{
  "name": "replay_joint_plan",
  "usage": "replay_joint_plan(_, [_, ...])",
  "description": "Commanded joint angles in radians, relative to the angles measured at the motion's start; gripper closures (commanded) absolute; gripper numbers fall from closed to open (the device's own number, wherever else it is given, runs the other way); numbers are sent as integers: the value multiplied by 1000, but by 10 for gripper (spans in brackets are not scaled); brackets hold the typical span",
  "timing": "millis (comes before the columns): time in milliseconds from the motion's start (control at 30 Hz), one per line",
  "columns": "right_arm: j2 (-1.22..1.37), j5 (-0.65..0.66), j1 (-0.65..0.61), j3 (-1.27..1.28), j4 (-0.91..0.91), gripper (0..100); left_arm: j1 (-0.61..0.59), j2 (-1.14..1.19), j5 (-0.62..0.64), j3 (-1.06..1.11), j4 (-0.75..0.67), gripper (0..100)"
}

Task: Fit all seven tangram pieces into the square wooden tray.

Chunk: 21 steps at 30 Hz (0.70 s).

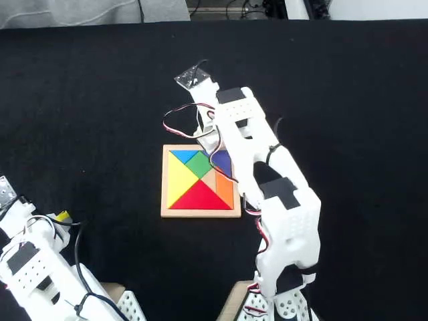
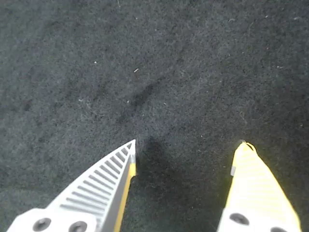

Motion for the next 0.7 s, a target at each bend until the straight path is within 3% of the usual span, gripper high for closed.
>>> replay_joint_plan(0, [-30, 34, 15, -48, 41, 988, 10, -9, -6, -7, -18, 690])
replay_joint_plan(167, [-208, -14, 103, -114, 160, 988, 12, -9, -6, -7, -18, 690])
replay_joint_plan(367, [-487, -109, 247, -47, 158, 987, 22, -9, -6, -15, -18, 690])
replay_joint_plan(567, [-645, -106, 258, 81, 164, 987, 340, -11, 0, -90, -25, 690])
replay_joint_plan(667, [-702, -106, 262, 127, 160, 987, 427, -20, 2, -229, 9, 690])
